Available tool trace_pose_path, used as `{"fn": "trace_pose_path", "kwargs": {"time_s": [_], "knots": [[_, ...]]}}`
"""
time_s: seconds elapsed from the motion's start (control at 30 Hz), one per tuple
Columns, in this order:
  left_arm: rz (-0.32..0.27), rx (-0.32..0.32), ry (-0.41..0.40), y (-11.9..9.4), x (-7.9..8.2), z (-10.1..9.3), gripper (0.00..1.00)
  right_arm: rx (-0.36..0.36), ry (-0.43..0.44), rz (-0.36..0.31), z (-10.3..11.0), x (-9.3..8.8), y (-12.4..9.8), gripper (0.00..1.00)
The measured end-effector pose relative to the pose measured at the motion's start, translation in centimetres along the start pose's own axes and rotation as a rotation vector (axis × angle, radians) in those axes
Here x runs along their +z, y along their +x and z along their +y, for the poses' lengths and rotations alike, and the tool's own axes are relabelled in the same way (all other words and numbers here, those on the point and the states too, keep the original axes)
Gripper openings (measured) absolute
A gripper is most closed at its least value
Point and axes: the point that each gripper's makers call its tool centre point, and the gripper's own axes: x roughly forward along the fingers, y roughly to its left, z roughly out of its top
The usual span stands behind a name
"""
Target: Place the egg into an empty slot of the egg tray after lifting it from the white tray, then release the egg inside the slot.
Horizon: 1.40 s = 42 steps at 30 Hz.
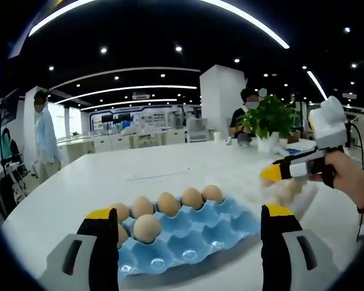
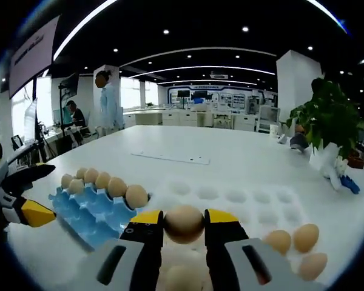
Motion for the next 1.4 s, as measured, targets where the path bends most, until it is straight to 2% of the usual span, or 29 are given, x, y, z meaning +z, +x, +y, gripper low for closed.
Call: {"fn": "trace_pose_path", "kwargs": {"time_s": [0.27,0.43,0.87,1.4], "knots": [[-0.004,-0.001,0.012,-0.3,0.1,0.0,1.00,0.077,-0.038,-0.010,3.7,0.9,0.7,0.28],[-0.013,-0.006,0.014,-0.6,0.3,-0.1,1.00,0.113,-0.050,-0.011,5.3,1.2,0.9,0.28],[-0.012,-0.005,0.014,-1.4,0.2,0.0,1.00,0.214,-0.077,-0.034,8.5,1.6,0.9,0.28],[-0.001,0.013,0.021,-2.2,-0.2,0.6,1.00,0.270,-0.102,-0.029,11.2,1.8,1.9,0.28]]}}
